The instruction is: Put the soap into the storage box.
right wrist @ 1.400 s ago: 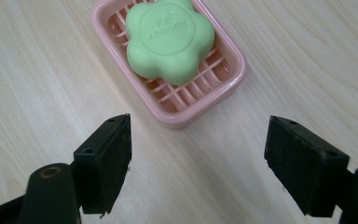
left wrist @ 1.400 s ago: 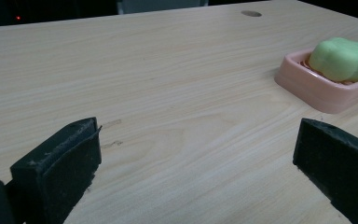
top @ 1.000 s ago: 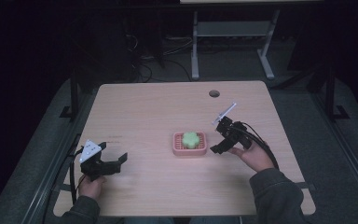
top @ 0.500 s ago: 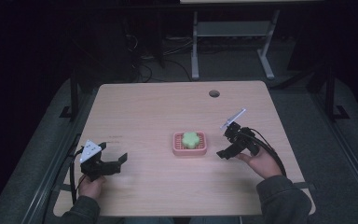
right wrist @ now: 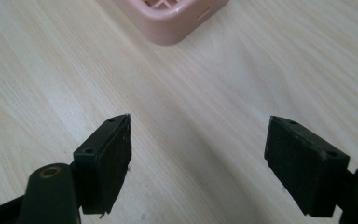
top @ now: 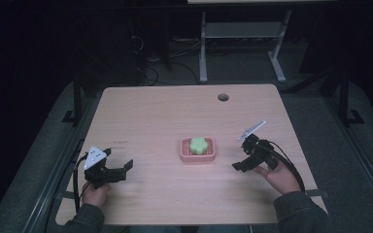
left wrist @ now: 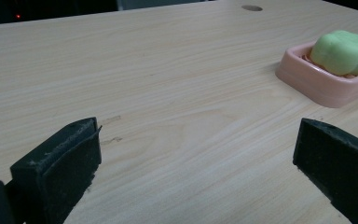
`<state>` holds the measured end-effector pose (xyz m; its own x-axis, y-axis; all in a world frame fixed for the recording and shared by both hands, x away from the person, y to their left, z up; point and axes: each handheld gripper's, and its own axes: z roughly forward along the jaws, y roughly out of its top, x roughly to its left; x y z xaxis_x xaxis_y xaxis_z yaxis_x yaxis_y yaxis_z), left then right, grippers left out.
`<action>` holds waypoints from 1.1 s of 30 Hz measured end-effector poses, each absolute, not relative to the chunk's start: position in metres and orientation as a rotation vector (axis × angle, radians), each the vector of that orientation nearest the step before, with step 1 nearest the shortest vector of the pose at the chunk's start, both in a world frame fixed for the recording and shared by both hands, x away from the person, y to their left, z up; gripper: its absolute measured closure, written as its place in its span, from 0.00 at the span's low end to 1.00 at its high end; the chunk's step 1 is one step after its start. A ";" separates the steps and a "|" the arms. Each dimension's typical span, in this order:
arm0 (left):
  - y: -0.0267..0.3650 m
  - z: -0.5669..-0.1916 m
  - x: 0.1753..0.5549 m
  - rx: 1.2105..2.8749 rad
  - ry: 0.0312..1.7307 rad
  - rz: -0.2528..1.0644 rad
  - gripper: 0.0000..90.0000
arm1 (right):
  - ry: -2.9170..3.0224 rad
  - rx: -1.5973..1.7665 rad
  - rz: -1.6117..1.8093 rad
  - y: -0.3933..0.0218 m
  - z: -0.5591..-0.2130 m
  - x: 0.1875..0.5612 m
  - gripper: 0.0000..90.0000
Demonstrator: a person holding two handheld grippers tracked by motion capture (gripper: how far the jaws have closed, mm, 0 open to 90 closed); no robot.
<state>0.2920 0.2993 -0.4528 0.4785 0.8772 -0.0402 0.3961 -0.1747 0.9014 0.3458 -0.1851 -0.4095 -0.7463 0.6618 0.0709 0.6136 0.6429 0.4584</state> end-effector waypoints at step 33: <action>0.297 -0.454 0.292 1.790 1.070 0.634 0.00 | 2.701 1.175 0.743 -0.227 -0.438 0.310 0.25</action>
